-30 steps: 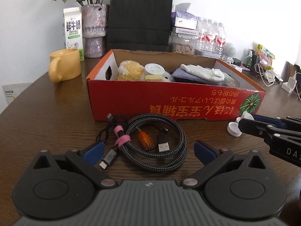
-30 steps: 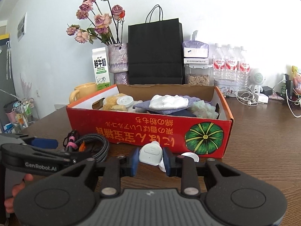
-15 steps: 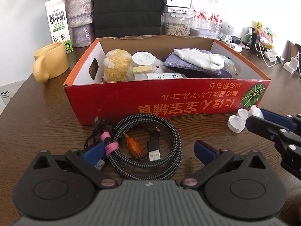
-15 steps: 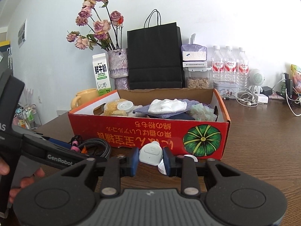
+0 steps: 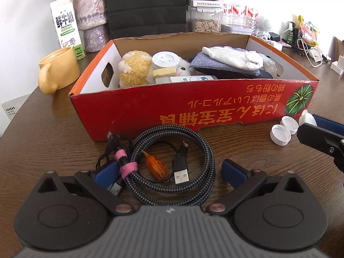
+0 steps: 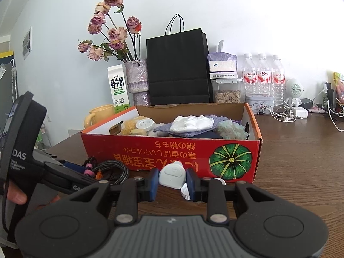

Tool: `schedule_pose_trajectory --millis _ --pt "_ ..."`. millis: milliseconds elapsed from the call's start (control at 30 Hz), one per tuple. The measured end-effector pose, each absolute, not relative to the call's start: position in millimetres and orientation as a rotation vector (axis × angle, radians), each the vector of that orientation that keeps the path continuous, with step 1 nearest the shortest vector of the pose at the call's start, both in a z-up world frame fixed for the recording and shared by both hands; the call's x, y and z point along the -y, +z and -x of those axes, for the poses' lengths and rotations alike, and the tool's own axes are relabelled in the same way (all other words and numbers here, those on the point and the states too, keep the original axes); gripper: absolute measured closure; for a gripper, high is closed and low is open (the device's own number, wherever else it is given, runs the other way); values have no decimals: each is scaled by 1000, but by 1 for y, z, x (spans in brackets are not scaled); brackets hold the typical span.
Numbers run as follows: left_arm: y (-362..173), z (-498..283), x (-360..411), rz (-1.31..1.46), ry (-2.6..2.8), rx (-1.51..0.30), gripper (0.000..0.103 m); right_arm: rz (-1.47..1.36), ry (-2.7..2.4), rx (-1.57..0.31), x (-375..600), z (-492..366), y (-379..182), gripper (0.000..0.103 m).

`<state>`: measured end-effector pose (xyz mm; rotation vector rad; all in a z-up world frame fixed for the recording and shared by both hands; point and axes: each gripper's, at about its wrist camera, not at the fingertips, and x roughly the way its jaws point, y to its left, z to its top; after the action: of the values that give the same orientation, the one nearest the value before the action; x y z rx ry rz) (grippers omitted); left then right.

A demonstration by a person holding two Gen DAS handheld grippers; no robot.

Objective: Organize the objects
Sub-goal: 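Grasp the black braided cable with the left gripper while the right gripper holds the plug, then lift the cable and plug over the cardboard box with both grippers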

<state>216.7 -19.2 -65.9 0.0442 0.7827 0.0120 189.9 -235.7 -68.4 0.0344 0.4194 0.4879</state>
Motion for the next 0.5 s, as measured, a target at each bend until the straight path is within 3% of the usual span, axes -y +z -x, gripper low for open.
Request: schedule_pose_trajectory --millis 133,500 --pt "-66 -211 18 -22 2 -766 9 -34 487 -420 235 -190 -68 76" --pt "-59 -199 19 -2 4 -740 11 -35 486 -424 236 -191 -69 76"
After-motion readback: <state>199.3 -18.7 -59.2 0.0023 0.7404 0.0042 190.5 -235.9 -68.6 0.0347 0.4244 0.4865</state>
